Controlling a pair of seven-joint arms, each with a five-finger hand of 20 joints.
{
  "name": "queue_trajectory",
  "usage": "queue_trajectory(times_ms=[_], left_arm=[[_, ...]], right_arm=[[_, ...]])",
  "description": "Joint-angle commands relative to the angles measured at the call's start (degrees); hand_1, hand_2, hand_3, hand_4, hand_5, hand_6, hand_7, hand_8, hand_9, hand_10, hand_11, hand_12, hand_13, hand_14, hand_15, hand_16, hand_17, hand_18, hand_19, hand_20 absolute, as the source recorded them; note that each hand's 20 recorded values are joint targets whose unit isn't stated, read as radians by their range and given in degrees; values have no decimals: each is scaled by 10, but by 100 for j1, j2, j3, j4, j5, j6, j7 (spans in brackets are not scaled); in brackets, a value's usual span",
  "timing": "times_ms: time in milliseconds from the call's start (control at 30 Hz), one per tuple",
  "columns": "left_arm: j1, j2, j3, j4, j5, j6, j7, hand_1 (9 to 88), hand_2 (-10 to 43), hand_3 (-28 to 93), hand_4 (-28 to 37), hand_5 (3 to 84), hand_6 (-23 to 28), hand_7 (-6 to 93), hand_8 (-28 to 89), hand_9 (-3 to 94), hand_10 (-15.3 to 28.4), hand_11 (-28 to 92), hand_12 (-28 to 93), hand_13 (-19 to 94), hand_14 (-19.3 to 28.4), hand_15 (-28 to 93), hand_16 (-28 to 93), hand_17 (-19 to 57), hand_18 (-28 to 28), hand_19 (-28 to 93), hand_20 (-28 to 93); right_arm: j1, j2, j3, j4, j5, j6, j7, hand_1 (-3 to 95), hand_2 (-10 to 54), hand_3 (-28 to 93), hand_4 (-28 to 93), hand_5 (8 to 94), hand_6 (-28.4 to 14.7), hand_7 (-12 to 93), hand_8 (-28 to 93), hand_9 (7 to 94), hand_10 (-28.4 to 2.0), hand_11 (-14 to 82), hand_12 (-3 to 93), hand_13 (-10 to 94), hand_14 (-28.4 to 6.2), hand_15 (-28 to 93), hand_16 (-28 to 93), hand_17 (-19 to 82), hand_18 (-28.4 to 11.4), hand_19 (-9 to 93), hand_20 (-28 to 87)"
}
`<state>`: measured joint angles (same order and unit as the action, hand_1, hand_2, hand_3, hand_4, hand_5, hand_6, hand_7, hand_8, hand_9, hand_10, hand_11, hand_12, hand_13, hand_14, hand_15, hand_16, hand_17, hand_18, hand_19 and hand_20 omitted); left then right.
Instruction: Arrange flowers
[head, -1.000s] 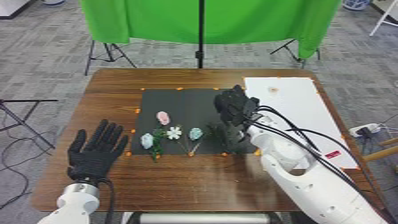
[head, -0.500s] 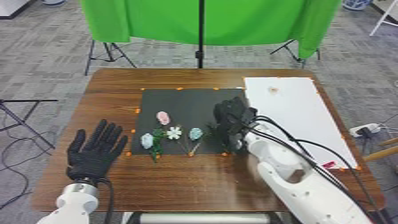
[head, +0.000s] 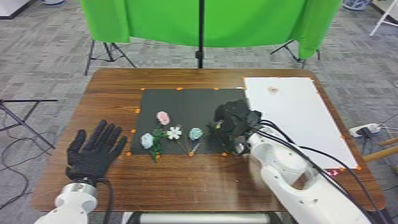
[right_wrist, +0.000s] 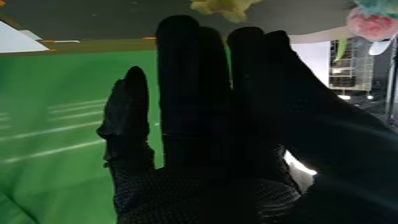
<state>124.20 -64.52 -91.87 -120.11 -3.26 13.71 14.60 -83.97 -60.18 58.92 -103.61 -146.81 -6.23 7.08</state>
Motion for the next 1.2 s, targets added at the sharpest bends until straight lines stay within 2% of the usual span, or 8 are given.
queue_trajectory(times_ms=[33, 233, 433, 600, 700, 867, 1067, 1200], left_arm=[[5, 8, 16, 57, -33, 47, -65, 254, 179, 750, -283, 470, 105, 107, -91, 393, 164, 219, 93, 278, 164, 385, -85, -91, 138, 376, 117], [33, -11, 17, 43, 6, -48, 55, 255, 179, 749, -283, 470, 105, 108, -91, 391, 163, 217, 92, 278, 164, 385, -86, -91, 138, 376, 117], [74, 20, 36, 9, -43, -50, 144, 254, 179, 749, -283, 468, 105, 107, -91, 390, 162, 218, 93, 277, 163, 383, -85, -91, 138, 376, 117], [65, 49, 30, -12, -48, -97, 231, 254, 178, 749, -283, 468, 105, 106, -91, 389, 162, 217, 93, 277, 163, 382, -85, -92, 138, 377, 118], [81, 44, 36, -24, -74, -86, 245, 254, 178, 749, -283, 468, 105, 106, -91, 389, 162, 218, 93, 277, 163, 381, -84, -92, 138, 377, 118], [43, 20, 79, -6, -79, -121, 229, 254, 179, 748, -283, 468, 105, 107, -91, 395, 164, 225, 98, 294, 164, 416, -76, -90, 139, 381, 121], [26, 8, 97, -6, -35, -164, 205, 254, 180, 747, -283, 468, 106, 107, -91, 395, 165, 224, 100, 291, 167, 419, -81, -91, 140, 382, 122], [38, -1, 95, -5, -51, -112, 166, 253, 181, 747, -283, 468, 106, 107, -90, 395, 165, 224, 100, 290, 166, 419, -83, -91, 140, 382, 123]], right_arm=[[-24, 24, 155, -144, 27, 69, 183, 451, -95, 856, -283, 651, 17, 184, -149, 635, -118, 133, 150, 587, -97, 500, 211, 262, -219, 819, 419], [362, 76, 486, 149, 129, 592, 545, 427, -95, 850, -283, 622, 4, 183, -147, 604, -130, 128, 149, 561, -105, 509, 188, 265, -219, 821, 416], [1285, 385, 433, 1243, 318, 1068, 760, 424, -95, 854, -283, 565, -8, 184, -149, 539, -145, 110, 137, 514, -115, 460, 148, 275, -213, 835, 406], [1956, 537, 245, 2042, 552, 804, 863, 417, -95, 870, -283, 495, -16, 190, -153, 459, -140, 96, 122, 435, -122, 332, 122, 253, -201, 775, 351], [2306, 410, 149, 2322, 828, 172, 933, 418, -95, 873, -283, 476, -16, 188, -155, 443, -135, 93, 118, 433, -120, 321, 127, 252, -201, 776, 344], [2615, 70, 76, 2832, 448, -373, 994, 427, -95, 867, -283, 455, -19, 182, -153, 420, -129, 88, 112, 431, -116, 320, 134, 254, -201, 786, 338], [2533, -62, 130, 3191, -127, -270, 702, 432, -95, 863, -283, 455, -15, 187, -152, 422, -115, 106, 112, 438, -113, 315, 136, 256, -202, 789, 332], [2477, -167, 219, 3377, -221, -518, 668, 442, -95, 852, -283, 482, -7, 193, -157, 452, -113, 116, 109, 477, -104, 315, 138, 264, -202, 792, 327]])
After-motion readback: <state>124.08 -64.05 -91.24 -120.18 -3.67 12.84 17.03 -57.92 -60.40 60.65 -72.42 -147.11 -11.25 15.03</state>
